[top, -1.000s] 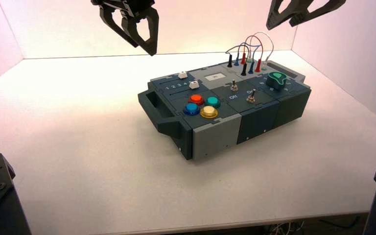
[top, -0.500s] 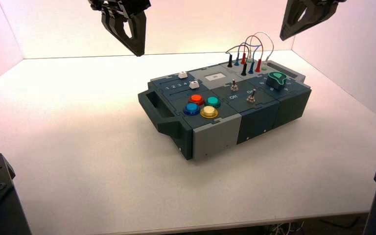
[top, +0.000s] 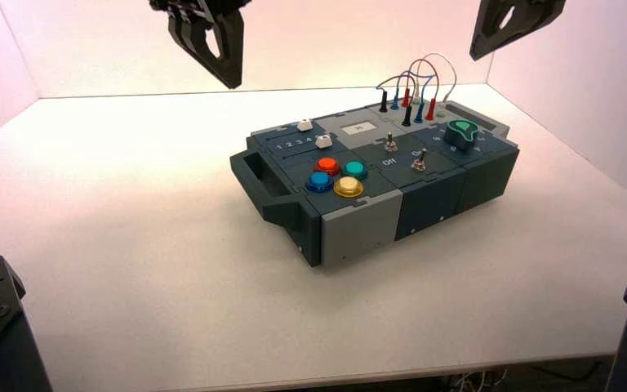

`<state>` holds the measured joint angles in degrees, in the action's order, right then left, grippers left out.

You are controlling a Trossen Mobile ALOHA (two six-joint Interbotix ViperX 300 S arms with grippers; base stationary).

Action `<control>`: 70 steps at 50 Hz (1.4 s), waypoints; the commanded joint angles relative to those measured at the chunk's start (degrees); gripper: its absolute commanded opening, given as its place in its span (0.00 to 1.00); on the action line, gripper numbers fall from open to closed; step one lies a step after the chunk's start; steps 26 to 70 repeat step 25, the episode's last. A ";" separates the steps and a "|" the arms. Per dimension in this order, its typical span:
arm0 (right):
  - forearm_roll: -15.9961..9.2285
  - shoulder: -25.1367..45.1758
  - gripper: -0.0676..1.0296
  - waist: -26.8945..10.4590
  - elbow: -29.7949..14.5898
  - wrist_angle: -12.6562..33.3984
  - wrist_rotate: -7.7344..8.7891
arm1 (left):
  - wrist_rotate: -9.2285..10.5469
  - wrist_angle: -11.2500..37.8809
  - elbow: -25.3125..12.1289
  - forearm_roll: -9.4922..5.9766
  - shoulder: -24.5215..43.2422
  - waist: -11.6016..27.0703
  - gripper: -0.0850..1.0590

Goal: Close both grippers.

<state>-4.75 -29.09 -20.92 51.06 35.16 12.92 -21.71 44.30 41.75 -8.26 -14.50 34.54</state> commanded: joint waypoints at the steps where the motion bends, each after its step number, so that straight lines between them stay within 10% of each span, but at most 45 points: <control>1: 0.18 -0.97 0.04 -0.18 -0.70 -0.79 0.18 | -0.18 -0.44 -1.67 -0.18 -2.37 -0.44 0.05; 70: 0.09 -1.49 0.04 -0.26 -0.35 -0.88 0.09 | -0.09 -0.44 -1.41 -0.18 -3.08 -0.44 0.05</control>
